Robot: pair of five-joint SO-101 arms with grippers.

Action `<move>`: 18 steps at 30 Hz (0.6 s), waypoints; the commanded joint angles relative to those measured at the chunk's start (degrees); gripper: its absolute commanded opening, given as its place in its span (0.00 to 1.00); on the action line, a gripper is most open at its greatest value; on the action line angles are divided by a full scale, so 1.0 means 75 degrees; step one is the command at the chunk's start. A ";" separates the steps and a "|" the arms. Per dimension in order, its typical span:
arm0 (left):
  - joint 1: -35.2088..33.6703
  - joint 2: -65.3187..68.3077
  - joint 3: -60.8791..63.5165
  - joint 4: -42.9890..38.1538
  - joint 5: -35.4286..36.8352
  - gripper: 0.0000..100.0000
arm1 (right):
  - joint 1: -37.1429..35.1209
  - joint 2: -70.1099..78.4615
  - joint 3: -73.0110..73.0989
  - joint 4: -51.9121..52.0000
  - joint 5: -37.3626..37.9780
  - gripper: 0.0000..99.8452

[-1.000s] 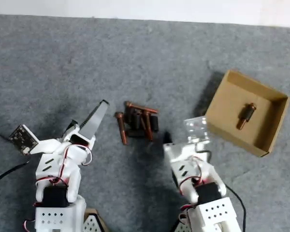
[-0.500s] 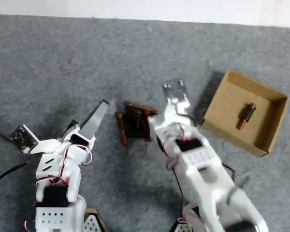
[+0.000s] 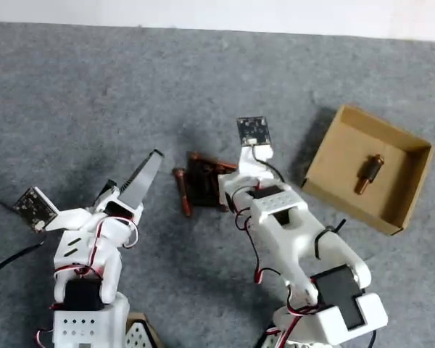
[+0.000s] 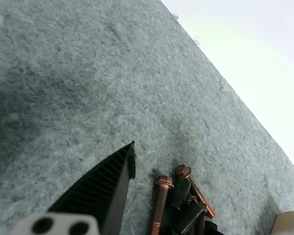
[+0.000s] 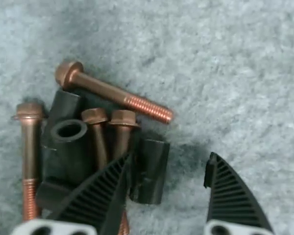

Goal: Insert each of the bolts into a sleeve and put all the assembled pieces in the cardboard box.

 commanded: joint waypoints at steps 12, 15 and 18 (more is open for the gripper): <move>-0.0064 -0.0053 0.0029 -0.0141 -0.0070 0.59 | -0.0147 0.0053 -0.0275 -0.0135 -0.0094 0.21; -0.0064 -0.0053 0.0029 -0.0141 -0.0070 0.59 | -0.0147 0.0498 -0.0486 -0.0123 -0.0094 0.21; -0.0064 -0.0053 0.0041 -0.0141 -0.0070 0.59 | -0.0135 0.1096 -0.1026 0.0299 -0.0094 0.21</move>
